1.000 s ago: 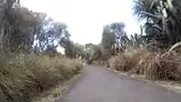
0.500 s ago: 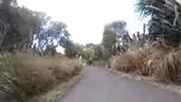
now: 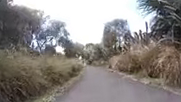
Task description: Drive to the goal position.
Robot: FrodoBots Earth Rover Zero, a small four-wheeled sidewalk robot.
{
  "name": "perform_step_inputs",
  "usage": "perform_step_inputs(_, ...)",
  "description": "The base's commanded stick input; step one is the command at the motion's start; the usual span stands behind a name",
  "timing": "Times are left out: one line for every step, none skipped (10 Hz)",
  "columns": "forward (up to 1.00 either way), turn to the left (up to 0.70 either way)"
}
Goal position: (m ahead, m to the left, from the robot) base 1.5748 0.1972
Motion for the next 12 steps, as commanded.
perform_step_inputs(0.85, 0.0)
perform_step_inputs(0.85, 0.0)
perform_step_inputs(0.85, 0.0)
perform_step_inputs(0.85, 0.0)
perform_step_inputs(0.85, 0.0)
perform_step_inputs(0.85, 0.0)
perform_step_inputs(0.85, 0.0)
perform_step_inputs(0.85, 0.0)
perform_step_inputs(0.85, 0.0)
perform_step_inputs(0.85, 0.0)
perform_step_inputs(0.85, 0.0)
perform_step_inputs(0.85, 0.0)
